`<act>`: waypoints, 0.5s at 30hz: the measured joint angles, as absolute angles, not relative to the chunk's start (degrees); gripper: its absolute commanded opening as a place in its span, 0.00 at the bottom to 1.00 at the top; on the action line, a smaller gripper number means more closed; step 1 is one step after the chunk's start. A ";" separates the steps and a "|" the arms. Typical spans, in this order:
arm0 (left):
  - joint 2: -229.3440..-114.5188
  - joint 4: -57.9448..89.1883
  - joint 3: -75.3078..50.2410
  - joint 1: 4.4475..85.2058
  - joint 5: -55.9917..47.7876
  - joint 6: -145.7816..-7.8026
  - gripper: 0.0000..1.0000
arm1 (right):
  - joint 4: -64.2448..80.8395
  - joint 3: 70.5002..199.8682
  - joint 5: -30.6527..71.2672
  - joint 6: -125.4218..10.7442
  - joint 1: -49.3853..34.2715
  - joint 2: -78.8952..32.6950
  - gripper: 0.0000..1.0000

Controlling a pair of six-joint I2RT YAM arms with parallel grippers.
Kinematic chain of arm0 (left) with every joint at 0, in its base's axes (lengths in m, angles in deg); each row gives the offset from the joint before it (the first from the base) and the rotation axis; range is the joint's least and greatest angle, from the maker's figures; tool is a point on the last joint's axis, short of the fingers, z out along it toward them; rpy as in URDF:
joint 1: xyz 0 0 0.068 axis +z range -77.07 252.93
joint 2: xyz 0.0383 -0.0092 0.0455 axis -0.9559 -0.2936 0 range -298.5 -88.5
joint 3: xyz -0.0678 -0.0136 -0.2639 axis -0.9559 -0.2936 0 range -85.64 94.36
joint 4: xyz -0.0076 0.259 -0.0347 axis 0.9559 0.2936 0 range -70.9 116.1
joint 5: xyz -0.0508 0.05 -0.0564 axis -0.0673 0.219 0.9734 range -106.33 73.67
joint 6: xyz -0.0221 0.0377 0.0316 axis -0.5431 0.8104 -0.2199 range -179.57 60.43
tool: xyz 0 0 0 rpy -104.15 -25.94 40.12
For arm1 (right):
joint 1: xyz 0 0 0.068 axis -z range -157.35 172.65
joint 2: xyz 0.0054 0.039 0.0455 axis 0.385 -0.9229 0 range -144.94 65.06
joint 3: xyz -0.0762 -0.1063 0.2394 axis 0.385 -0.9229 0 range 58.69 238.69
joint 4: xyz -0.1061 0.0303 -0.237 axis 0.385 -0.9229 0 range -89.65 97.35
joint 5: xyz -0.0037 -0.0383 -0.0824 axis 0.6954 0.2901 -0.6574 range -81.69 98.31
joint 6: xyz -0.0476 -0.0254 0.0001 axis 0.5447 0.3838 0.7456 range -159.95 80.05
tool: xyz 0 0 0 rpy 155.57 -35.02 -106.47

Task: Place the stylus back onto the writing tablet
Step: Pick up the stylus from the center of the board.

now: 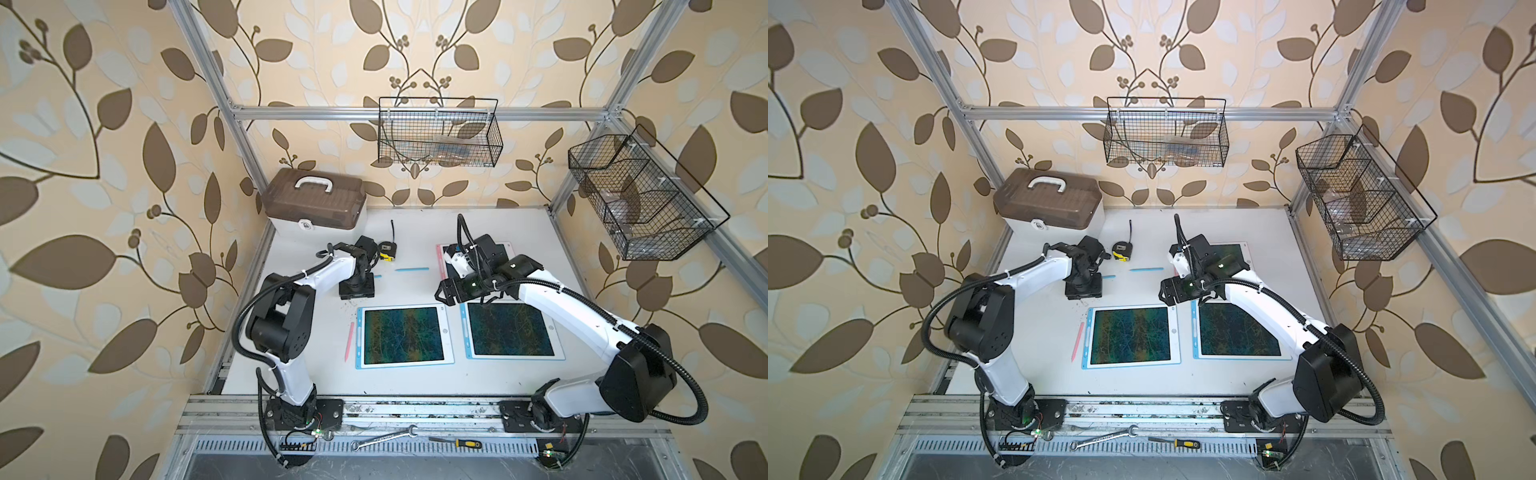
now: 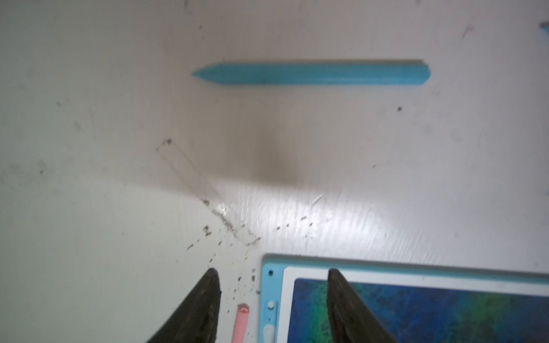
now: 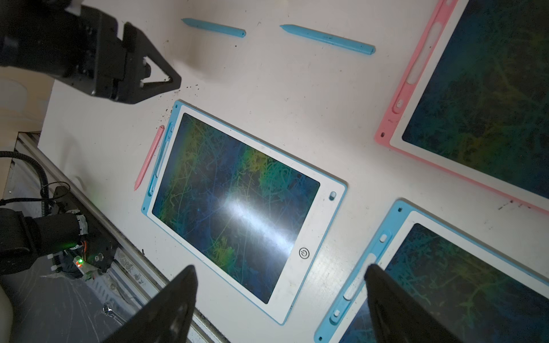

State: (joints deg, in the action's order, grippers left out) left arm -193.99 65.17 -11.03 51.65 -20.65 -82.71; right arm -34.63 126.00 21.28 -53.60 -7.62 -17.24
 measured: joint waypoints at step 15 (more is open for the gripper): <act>-208.05 67.33 7.72 55.30 -22.07 -72.68 0.83 | -34.83 126.09 21.17 -53.58 -7.22 -17.57 0.89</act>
State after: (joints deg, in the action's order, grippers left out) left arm -208.05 67.33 7.72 55.30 -22.07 -72.68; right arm -34.83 126.09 21.17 -53.58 -7.22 -17.57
